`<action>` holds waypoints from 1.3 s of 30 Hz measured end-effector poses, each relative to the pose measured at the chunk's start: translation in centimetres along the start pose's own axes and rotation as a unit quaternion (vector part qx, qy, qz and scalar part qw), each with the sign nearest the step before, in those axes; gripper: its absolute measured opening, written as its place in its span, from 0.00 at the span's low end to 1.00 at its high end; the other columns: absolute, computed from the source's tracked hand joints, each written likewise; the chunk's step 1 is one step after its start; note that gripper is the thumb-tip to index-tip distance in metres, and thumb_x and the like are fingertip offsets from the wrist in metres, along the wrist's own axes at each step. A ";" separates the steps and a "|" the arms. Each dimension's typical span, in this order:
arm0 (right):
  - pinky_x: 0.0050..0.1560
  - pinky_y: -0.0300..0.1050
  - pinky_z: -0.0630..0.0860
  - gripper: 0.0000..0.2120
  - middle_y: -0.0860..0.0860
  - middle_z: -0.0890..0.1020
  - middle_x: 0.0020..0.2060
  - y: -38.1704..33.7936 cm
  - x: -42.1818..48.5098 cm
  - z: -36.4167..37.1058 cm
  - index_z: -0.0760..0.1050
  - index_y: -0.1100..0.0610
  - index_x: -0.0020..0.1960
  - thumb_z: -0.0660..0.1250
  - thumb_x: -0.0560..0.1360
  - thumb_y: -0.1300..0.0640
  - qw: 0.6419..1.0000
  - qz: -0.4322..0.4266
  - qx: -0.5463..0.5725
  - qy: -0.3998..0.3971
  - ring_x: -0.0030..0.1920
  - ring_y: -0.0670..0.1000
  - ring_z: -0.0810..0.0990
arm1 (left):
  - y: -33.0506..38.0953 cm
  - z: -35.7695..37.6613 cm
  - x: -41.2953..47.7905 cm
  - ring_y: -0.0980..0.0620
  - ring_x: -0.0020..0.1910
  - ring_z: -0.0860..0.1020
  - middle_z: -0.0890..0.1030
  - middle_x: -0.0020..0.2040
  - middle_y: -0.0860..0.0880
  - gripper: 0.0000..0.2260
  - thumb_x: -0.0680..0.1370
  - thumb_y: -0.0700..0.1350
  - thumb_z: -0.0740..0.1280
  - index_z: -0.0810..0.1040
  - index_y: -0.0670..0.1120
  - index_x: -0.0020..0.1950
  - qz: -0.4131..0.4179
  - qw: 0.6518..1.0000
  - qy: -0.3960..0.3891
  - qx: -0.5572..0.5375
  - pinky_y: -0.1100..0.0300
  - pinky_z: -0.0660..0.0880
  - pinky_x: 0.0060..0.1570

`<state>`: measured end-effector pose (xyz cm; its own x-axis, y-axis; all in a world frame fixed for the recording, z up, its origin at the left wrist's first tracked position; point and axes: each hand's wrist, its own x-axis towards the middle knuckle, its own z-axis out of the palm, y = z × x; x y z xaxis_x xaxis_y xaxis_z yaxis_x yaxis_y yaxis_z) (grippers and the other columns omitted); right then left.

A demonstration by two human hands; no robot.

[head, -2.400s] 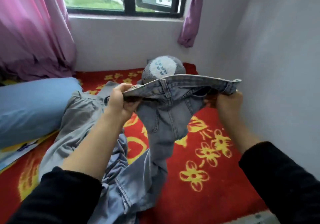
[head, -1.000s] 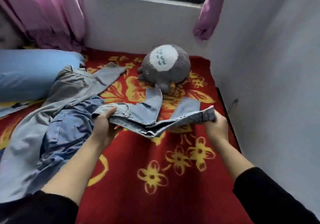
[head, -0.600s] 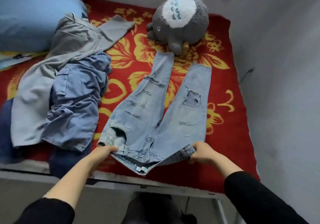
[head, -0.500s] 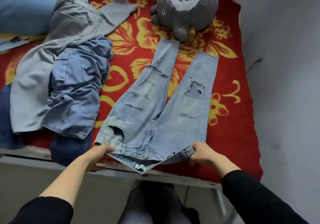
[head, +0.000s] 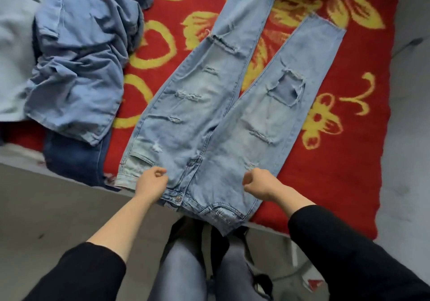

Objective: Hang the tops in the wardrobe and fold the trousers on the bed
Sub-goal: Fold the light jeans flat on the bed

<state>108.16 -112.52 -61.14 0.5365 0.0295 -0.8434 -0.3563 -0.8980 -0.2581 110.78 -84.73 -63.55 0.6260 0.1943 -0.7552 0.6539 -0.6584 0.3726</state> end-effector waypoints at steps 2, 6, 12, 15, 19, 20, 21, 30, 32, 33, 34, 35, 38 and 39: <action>0.54 0.51 0.77 0.11 0.58 0.83 0.52 0.3 1.7 -2.3 0.80 0.62 0.54 0.64 0.74 0.62 1.000 -0.007 0.007 0.029 0.54 0.58 0.79 | 2.6 1.3 0.7 0.44 0.49 0.77 0.78 0.58 0.42 0.14 0.76 0.41 0.64 0.77 0.44 0.62 0.022 0.999 0.006 0.026 0.56 0.71 0.48; 0.51 0.49 0.77 0.10 0.58 0.82 0.50 0.9 5.9 -7.0 0.78 0.62 0.52 0.63 0.74 0.61 0.997 -0.023 0.005 0.078 0.53 0.59 0.79 | 8.0 3.0 4.2 0.42 0.57 0.76 0.75 0.63 0.42 0.17 0.75 0.43 0.63 0.74 0.47 0.65 0.102 0.991 0.039 0.078 0.52 0.72 0.55; 0.51 0.48 0.75 0.10 0.56 0.81 0.53 1.3 13.0 -13.5 0.76 0.59 0.54 0.61 0.75 0.60 0.985 -0.044 0.007 0.165 0.54 0.58 0.77 | 15.7 4.1 10.4 0.46 0.76 0.51 0.52 0.78 0.47 0.25 0.79 0.47 0.62 0.60 0.49 0.75 0.198 0.966 0.104 0.133 0.47 0.57 0.71; 0.49 0.48 0.74 0.10 0.56 0.81 0.51 1.1 17.1 -16.5 0.76 0.59 0.53 0.60 0.75 0.61 0.968 -0.064 0.017 0.240 0.53 0.58 0.78 | 18.7 3.7 14.5 0.49 0.77 0.44 0.44 0.79 0.50 0.29 0.79 0.50 0.61 0.53 0.51 0.78 0.249 0.947 0.141 0.147 0.47 0.52 0.73; 0.49 0.48 0.71 0.08 0.55 0.78 0.50 -0.1 22.8 -20.6 0.74 0.59 0.53 0.60 0.76 0.60 0.934 -0.072 0.094 0.336 0.51 0.57 0.76 | 22.0 2.1 21.4 0.49 0.77 0.45 0.46 0.79 0.48 0.31 0.80 0.55 0.59 0.49 0.51 0.78 0.308 0.926 0.176 0.132 0.51 0.48 0.75; 0.47 0.49 0.70 0.07 0.55 0.77 0.48 -0.4 24.1 -21.7 0.73 0.59 0.52 0.61 0.76 0.59 0.925 -0.073 0.110 0.355 0.49 0.57 0.75 | 23.0 1.7 22.8 0.49 0.77 0.48 0.50 0.79 0.48 0.29 0.81 0.55 0.57 0.51 0.49 0.78 0.325 0.922 0.180 0.113 0.52 0.49 0.75; 0.46 0.49 0.70 0.07 0.55 0.77 0.47 -0.8 25.4 -22.9 0.72 0.60 0.52 0.61 0.77 0.58 0.917 -0.069 0.130 0.371 0.48 0.57 0.75 | 24.0 1.2 24.2 0.48 0.76 0.53 0.56 0.78 0.47 0.26 0.81 0.54 0.56 0.56 0.48 0.77 0.340 0.919 0.181 0.083 0.53 0.52 0.73; 0.48 0.51 0.76 0.21 0.57 0.76 0.54 -2.2 32.7 -30.5 0.66 0.61 0.61 0.69 0.73 0.56 0.826 0.075 0.388 0.401 0.52 0.58 0.77 | 34.0 -0.4 29.1 0.49 0.45 0.76 0.81 0.44 0.49 0.10 0.77 0.51 0.66 0.81 0.46 0.49 0.272 0.955 0.118 -0.027 0.57 0.70 0.45; 0.35 0.46 0.71 0.14 0.56 0.76 0.47 -1.7 32.8 -30.7 0.69 0.60 0.54 0.69 0.72 0.59 0.830 0.073 0.395 0.388 0.42 0.54 0.75 | 35.0 0.0 29.8 0.48 0.45 0.76 0.79 0.43 0.50 0.09 0.74 0.52 0.71 0.78 0.47 0.46 0.253 0.963 0.089 0.041 0.56 0.73 0.48; 0.30 0.44 0.67 0.10 0.55 0.75 0.42 -1.4 33.0 -30.9 0.70 0.59 0.49 0.69 0.72 0.60 0.837 0.066 0.387 0.382 0.37 0.53 0.73 | 35.4 0.1 29.8 0.48 0.41 0.74 0.77 0.38 0.50 0.08 0.73 0.50 0.72 0.76 0.48 0.41 0.243 0.964 0.069 0.080 0.57 0.72 0.44; 0.29 0.43 0.64 0.08 0.55 0.73 0.37 -1.4 32.9 -31.1 0.69 0.58 0.43 0.69 0.73 0.61 0.842 0.056 0.382 0.377 0.34 0.52 0.70 | 35.6 -0.1 29.7 0.47 0.37 0.73 0.74 0.33 0.49 0.10 0.73 0.49 0.72 0.74 0.48 0.36 0.233 0.965 0.055 0.106 0.58 0.70 0.38; 0.29 0.43 0.62 0.11 0.54 0.70 0.33 -1.2 33.0 -31.3 0.67 0.57 0.39 0.70 0.73 0.61 0.843 0.045 0.381 0.377 0.31 0.51 0.67 | 35.8 -0.5 29.7 0.46 0.34 0.72 0.74 0.30 0.47 0.12 0.73 0.48 0.71 0.74 0.47 0.32 0.230 0.965 0.063 0.111 0.58 0.67 0.35; 0.33 0.44 0.63 0.15 0.54 0.68 0.32 -1.0 32.8 -31.3 0.64 0.57 0.36 0.69 0.74 0.59 0.836 0.031 0.377 0.399 0.33 0.52 0.67 | 35.4 -1.9 30.0 0.43 0.47 0.77 0.81 0.43 0.45 0.05 0.73 0.47 0.70 0.76 0.49 0.40 0.236 0.945 0.221 0.043 0.55 0.70 0.43; 0.34 0.45 0.64 0.13 0.55 0.71 0.34 -0.9 32.7 -31.2 0.66 0.58 0.38 0.68 0.75 0.58 0.838 0.028 0.372 0.398 0.35 0.52 0.69 | 35.0 -2.1 29.9 0.42 0.51 0.76 0.80 0.48 0.44 0.04 0.74 0.47 0.68 0.75 0.49 0.45 0.242 0.935 0.257 0.032 0.54 0.71 0.48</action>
<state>149.88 -124.43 -73.84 0.7385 -0.5711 -0.3585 -0.6168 -0.3576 -0.7012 153.23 -100.43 -71.99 0.9743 0.1747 -0.1418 0.2245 -0.7984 0.5588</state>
